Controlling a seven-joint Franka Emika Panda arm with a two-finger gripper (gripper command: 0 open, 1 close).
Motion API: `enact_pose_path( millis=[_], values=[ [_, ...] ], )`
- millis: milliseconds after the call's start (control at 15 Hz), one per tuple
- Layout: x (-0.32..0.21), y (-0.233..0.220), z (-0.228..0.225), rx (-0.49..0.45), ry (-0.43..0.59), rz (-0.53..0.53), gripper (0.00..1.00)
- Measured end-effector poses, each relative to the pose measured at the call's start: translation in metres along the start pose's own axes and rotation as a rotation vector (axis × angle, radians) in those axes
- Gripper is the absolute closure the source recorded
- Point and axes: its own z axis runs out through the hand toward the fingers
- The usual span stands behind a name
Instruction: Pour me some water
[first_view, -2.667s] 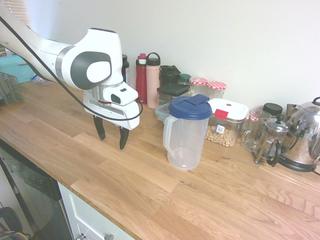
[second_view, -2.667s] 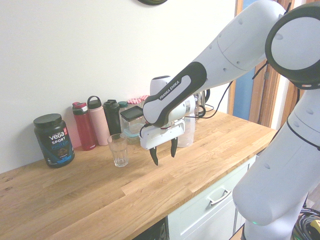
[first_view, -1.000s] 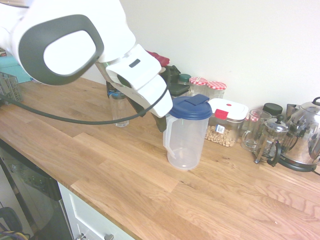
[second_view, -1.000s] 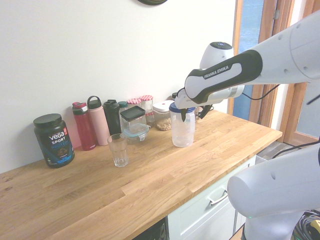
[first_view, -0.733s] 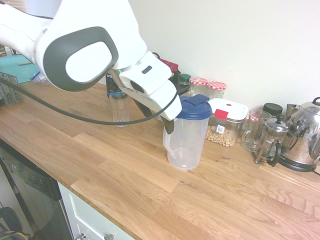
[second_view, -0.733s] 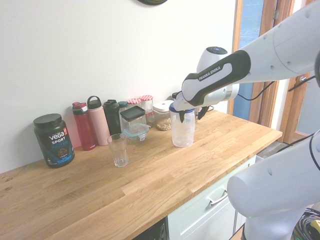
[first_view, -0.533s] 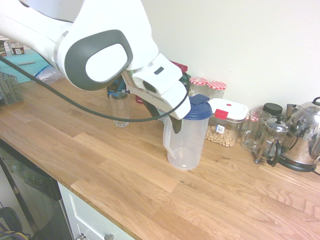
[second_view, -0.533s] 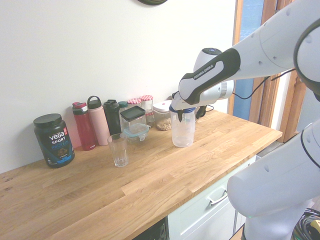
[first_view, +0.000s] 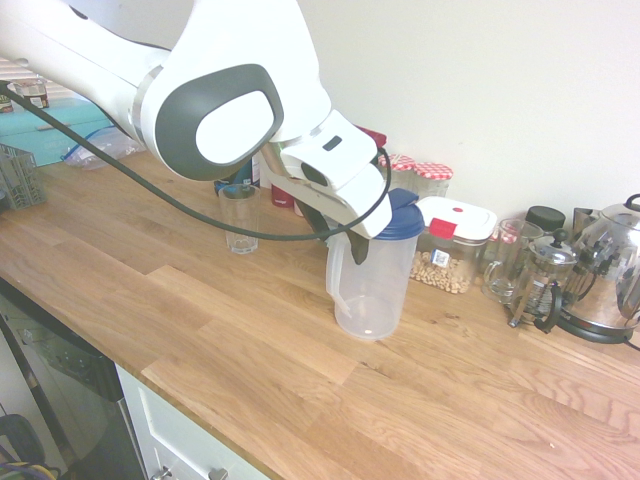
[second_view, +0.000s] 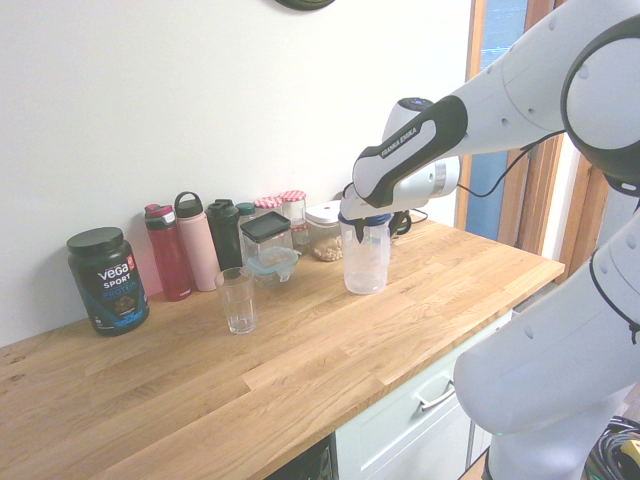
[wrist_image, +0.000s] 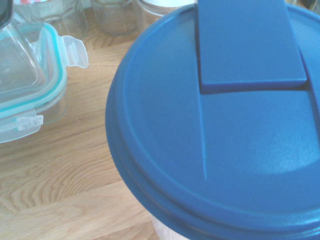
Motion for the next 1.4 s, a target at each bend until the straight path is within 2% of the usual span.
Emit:
enact_pose_path(
  millis=[1067, 1200, 1400],
  values=[
    [-0.004, -0.004, -0.005, -0.002, -0.005, -0.013, 1.00],
    [-0.003, -0.013, -0.036, 0.018, -0.001, -0.024, 1.00],
    [-0.011, -0.027, -0.127, 0.072, 0.019, -0.080, 1.00]
  ],
)
